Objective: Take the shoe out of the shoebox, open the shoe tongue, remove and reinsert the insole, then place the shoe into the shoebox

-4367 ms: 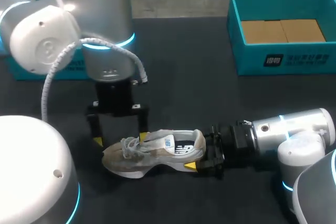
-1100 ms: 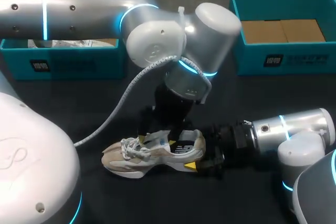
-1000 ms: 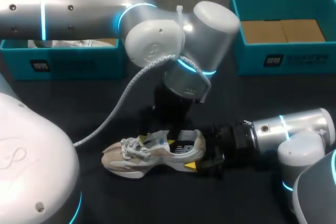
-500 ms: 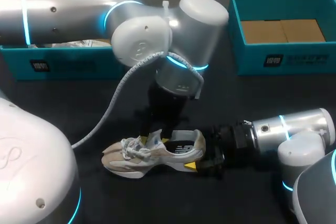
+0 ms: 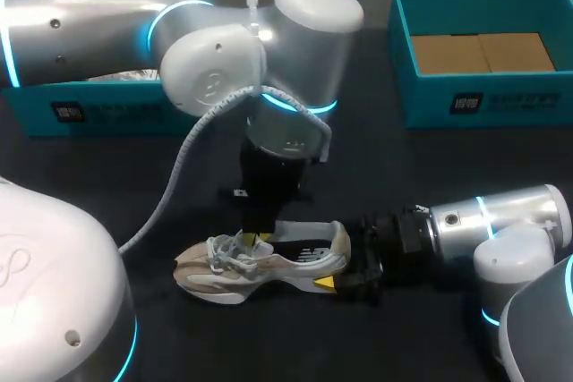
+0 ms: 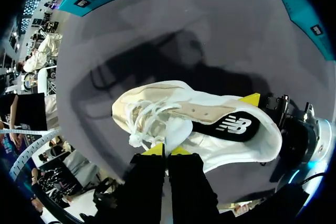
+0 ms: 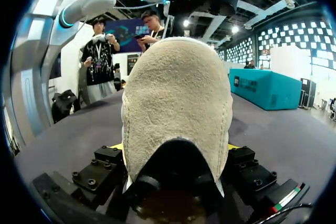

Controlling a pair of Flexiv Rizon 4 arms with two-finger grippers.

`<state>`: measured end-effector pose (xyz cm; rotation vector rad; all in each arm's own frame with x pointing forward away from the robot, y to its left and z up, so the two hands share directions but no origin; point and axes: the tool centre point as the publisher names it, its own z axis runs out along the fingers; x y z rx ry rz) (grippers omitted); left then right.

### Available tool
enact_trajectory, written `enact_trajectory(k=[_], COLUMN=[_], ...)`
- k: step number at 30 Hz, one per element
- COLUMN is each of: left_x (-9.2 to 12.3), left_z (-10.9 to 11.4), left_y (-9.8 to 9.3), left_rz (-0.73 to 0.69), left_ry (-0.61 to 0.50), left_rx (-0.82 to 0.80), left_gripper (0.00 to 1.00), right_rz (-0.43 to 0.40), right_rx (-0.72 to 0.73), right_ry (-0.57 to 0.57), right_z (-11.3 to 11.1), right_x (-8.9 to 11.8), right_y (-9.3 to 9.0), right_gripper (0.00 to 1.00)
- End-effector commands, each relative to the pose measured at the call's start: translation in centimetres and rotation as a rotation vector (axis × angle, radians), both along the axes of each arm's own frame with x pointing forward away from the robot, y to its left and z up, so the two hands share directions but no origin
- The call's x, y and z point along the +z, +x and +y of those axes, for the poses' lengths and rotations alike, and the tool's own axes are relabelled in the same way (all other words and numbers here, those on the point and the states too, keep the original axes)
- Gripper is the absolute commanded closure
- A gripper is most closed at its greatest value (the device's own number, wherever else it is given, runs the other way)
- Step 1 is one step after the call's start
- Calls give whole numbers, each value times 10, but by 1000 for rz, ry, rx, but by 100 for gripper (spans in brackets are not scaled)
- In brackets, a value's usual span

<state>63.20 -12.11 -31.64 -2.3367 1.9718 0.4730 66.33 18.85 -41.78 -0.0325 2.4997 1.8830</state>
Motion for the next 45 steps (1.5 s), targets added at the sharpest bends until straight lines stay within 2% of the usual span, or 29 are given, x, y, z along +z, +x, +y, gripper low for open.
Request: enact_trajectory(k=[1, 8, 14, 21, 32, 35, 38, 41, 44, 45], left_x=[12, 28, 31, 7, -38, -44, -46, -40, -26, -20], left_z=[23, 59, 90, 116, 129, 129, 132, 138, 144, 147], left_y=[-5, -5, 1, 5, -1, -3, -6, -9, -13, -15], left_rz=[-6, 3, 40, 88, 136, 140, 143, 133, 89, 78], left_ry=[-95, -287, -415, -444, -399, -392, -390, -388, -396, -407], left_rx=[15, 57, 72, 69, 45, 38, 33, 14, -14, -27], left_gripper=[100, 100, 100, 100, 99, 92, 78, 62, 46, 32], right_rz=[1, 1, 1, 1, 1, 1, 1, 1, 1, 1], right_rx=[2, 2, 2, 2, 2, 2, 2, 2, 2, 2], right_ry=[-6, -6, -6, -6, -6, -6, -6, -6, -6, -6], right_z=[2, 2, 2, 2, 2, 2, 2, 2, 2, 2], right_x=[0, 0, 0, 0, 0, 0, 0, 0, 0, 0], right_y=[0, 0, 0, 0, 0, 0, 0, 0, 0, 0], right_gripper=[100, 100, 100, 100, 100, 100, 100, 100, 100, 100])
